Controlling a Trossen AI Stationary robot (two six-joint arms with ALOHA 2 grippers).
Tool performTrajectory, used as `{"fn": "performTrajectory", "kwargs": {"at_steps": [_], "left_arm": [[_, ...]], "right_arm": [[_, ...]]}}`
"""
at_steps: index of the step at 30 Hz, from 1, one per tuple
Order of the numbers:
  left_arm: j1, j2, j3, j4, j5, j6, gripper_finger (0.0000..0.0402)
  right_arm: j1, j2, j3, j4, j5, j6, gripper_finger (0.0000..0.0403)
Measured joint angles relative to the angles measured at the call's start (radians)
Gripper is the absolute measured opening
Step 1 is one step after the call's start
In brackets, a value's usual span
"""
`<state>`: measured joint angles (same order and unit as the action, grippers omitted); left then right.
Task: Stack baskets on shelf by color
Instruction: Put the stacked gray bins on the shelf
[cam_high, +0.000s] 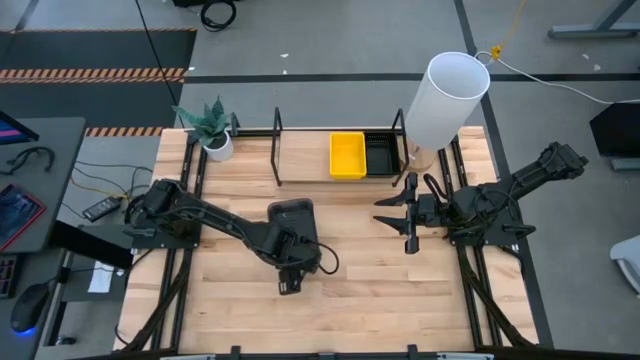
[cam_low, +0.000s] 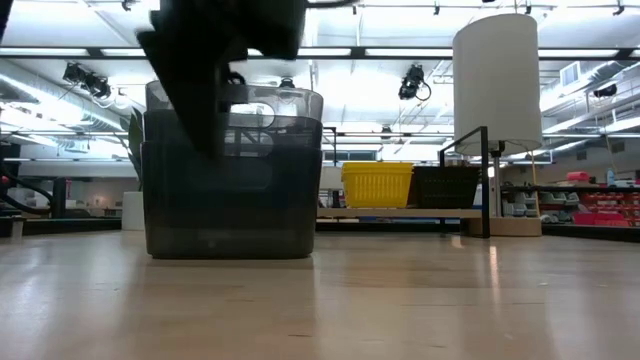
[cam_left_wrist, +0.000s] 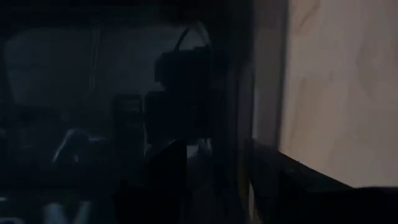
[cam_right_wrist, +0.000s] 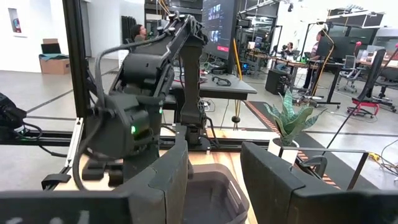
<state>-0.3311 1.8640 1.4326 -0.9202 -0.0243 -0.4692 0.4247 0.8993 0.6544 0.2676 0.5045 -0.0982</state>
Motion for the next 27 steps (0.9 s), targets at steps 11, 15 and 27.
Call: {"fn": "performTrajectory", "kwargs": {"at_steps": [11,15,27], "left_arm": [[0.010,0.032,0.001,-0.014,0.018,0.044,0.0077],[0.010,0.028,0.001,-0.023,0.015,0.073,0.0018],[0.007,0.027,0.007,-0.043,0.018,0.098,0.0017]], "right_arm": [[-0.003,0.000,0.000,-0.001,0.000,0.001,0.0154],[-0.004,0.000,0.000,0.001,0.000,0.000,0.0154],[-0.004,0.000,0.000,0.000,0.000,0.000,0.0154]]}}
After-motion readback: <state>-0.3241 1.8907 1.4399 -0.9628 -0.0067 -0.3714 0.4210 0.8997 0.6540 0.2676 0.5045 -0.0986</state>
